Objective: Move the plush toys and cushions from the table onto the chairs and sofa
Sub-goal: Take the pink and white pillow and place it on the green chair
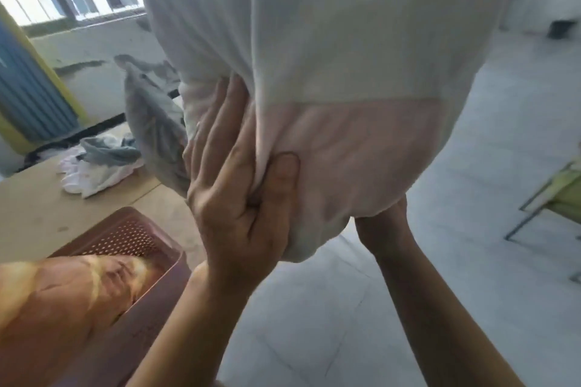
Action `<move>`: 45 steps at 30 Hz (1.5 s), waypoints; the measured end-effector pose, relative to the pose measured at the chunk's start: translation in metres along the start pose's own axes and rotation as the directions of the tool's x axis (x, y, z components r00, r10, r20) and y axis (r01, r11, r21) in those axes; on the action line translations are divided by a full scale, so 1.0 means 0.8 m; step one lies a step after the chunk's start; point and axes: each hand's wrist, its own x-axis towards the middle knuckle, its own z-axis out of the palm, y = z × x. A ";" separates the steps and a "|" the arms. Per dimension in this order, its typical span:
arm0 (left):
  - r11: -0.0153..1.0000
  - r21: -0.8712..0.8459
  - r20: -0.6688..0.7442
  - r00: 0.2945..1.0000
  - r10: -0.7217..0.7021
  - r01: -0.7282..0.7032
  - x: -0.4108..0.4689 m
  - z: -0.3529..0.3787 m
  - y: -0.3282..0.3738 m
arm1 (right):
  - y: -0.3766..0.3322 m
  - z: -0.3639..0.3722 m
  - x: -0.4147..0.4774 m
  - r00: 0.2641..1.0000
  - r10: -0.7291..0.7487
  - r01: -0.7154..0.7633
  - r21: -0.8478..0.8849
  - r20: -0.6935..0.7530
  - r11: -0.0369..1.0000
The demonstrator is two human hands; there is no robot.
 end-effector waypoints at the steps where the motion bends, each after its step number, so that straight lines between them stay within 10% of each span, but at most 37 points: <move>1: 0.998 -0.070 0.033 0.999 -0.001 0.003 -0.010 0.031 0.024 | -0.009 -0.040 -0.010 0.999 -0.011 0.010 -0.024 -0.051 1.000; 11: 0.666 -0.458 0.550 0.776 -0.309 0.589 -0.142 0.329 0.308 | -0.114 -0.442 -0.149 0.888 0.020 -0.162 -0.272 -0.460 0.948; 30: 0.480 -0.257 0.925 0.358 -0.130 0.838 -0.165 0.955 0.431 | -0.056 -0.994 0.035 0.787 -0.112 -0.257 -0.489 -0.606 0.834; 35: 0.408 -0.257 0.925 0.346 -0.159 0.876 -0.146 1.118 0.467 | -0.063 -1.135 0.089 0.781 0.003 -0.223 -0.275 -0.624 0.935; 40: 0.336 -0.148 0.945 0.233 -0.228 0.930 -0.176 1.278 0.497 | 0.000 -1.312 0.128 0.394 0.226 -0.178 0.167 -0.891 0.970; 45: 0.277 0.003 0.945 0.088 -0.315 0.961 -0.234 1.441 0.519 | 0.077 -1.492 0.164 0.452 0.524 -0.545 0.242 -0.722 0.803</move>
